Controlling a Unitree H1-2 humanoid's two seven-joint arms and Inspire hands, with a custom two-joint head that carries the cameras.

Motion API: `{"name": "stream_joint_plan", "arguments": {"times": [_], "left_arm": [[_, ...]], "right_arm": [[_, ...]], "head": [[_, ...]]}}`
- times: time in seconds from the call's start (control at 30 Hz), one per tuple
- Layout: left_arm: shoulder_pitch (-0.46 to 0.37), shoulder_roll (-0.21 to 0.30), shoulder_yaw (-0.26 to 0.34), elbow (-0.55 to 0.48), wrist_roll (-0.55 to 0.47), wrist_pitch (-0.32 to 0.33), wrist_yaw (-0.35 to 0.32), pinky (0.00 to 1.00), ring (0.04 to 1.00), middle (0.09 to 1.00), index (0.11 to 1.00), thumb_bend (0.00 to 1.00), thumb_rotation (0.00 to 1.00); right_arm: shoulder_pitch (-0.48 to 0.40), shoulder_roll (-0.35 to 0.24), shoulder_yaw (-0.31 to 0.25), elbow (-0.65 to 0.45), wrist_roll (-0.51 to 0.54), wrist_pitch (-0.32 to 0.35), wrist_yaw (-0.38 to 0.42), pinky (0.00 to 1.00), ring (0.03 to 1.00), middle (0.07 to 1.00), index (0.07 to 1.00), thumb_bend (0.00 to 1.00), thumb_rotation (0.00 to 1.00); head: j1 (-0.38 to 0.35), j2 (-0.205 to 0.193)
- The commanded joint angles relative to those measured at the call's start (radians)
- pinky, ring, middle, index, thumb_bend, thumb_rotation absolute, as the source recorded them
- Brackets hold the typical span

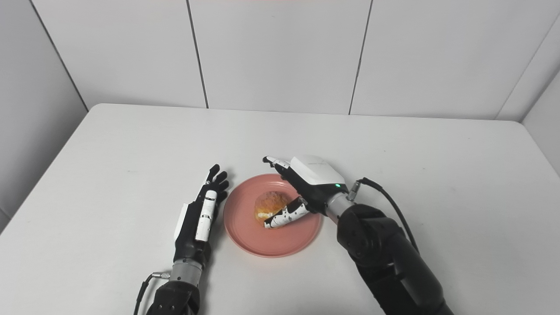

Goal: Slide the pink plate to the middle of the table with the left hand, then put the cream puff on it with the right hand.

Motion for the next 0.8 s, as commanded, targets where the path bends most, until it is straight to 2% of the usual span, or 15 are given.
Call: {"name": "stream_joint_plan", "arguments": {"times": [0.0,0.2,0.23,0.33,0.43,0.47,0.57,0.63,0.77], "left_arm": [[0.002,-0.018,-0.03,0.019,-0.01,0.036,-0.032,0.92,0.931,0.94,0.927,0.43,1.0],[0.003,-0.018,-0.029,0.015,-0.013,0.037,-0.033,0.91,0.93,0.939,0.928,0.42,1.0],[0.002,-0.017,-0.028,0.019,-0.014,0.032,-0.033,0.91,0.927,0.939,0.928,0.43,1.0],[0.002,-0.014,-0.027,0.025,-0.016,0.025,-0.034,0.91,0.924,0.937,0.928,0.43,1.0],[0.002,-0.011,-0.024,0.022,-0.02,0.034,-0.035,0.92,0.927,0.937,0.93,0.44,1.0],[0.002,-0.008,-0.024,0.021,-0.021,0.035,-0.037,0.92,0.928,0.938,0.932,0.44,1.0],[0.003,-0.001,-0.023,0.018,-0.027,0.035,-0.043,0.93,0.932,0.942,0.937,0.44,1.0],[0.005,0.004,-0.021,0.018,-0.032,0.031,-0.047,0.93,0.933,0.943,0.938,0.45,1.0],[0.008,0.01,-0.02,0.011,-0.037,0.032,-0.052,0.93,0.932,0.945,0.94,0.45,1.0]], "right_arm": [[-0.028,-0.007,-0.017,-0.041,0.0,-0.023,-0.002,0.55,0.81,0.917,0.952,0.85,0.42],[-0.018,-0.012,-0.048,-0.081,0.023,-0.025,-0.007,0.63,0.839,0.933,0.973,0.89,0.49],[-0.008,-0.011,-0.065,-0.096,0.036,-0.031,-0.021,0.67,0.855,0.937,0.978,0.9,0.52],[0.02,-0.004,-0.113,-0.129,0.073,-0.044,-0.059,0.68,0.868,0.942,0.985,0.9,0.56],[0.055,0.008,-0.171,-0.151,0.14,-0.055,-0.094,0.69,0.881,0.953,0.998,0.9,0.61],[0.076,0.015,-0.2,-0.155,0.171,-0.062,-0.114,0.71,0.898,0.972,0.999,0.88,0.67],[0.128,0.032,-0.261,-0.156,0.246,-0.082,-0.159,0.75,0.913,0.979,1.0,0.88,0.7],[0.164,0.047,-0.296,-0.154,0.295,-0.093,-0.188,0.81,0.942,0.994,1.0,0.87,0.73],[0.215,0.064,-0.32,-0.157,0.314,-0.1,-0.234,0.84,0.947,0.995,1.0,0.86,0.87]], "head": [[-0.001,0.001],[-0.001,0.003],[-0.004,0.003],[-0.005,0.002],[-0.008,0.001],[-0.009,0.001],[-0.013,0.001],[-0.015,0.003],[-0.018,0.005]]}}
